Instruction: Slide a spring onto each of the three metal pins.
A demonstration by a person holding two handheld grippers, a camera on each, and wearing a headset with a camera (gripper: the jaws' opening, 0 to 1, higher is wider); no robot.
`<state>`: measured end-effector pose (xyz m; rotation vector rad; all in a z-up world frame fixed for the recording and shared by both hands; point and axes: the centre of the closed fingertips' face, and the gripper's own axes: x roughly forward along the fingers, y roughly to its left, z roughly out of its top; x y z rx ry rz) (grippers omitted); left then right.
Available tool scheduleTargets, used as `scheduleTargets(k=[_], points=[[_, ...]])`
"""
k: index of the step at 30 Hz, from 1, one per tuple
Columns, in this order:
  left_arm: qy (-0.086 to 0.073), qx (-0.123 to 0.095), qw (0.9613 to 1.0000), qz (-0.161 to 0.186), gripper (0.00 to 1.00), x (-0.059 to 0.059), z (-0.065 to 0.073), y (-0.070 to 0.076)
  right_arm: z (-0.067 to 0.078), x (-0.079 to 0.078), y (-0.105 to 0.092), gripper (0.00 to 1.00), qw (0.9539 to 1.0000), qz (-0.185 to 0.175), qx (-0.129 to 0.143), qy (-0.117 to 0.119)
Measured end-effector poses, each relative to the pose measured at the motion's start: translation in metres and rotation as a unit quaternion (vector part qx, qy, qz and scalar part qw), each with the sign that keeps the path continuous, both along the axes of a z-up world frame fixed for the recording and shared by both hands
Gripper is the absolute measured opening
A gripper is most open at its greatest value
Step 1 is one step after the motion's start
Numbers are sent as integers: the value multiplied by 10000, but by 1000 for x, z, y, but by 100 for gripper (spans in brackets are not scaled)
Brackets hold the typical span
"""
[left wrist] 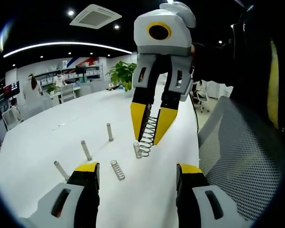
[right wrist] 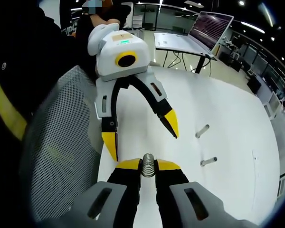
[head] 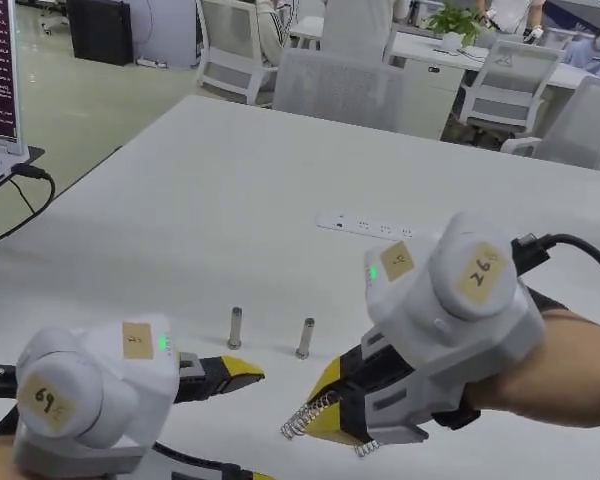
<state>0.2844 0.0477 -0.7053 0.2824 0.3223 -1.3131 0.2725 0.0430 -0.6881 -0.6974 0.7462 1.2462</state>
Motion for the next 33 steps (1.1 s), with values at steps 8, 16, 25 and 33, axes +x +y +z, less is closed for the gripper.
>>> scheduleTargets(k=[8, 16, 25, 33], points=[[57, -152, 9997, 191, 78, 3, 5, 7, 1, 2, -3, 9, 10000, -29, -11, -7], [16, -177, 9993, 340, 81, 4, 5, 15, 0, 2, -9, 8, 9999, -36, -110, 13], [-43, -162, 9993, 348, 82, 4, 5, 16, 3, 9, -27, 8, 9995, -166, -250, 21], [-70, -177, 9991, 391, 82, 5, 5, 18, 12, 25, -53, 8, 9984, -441, -345, -21]])
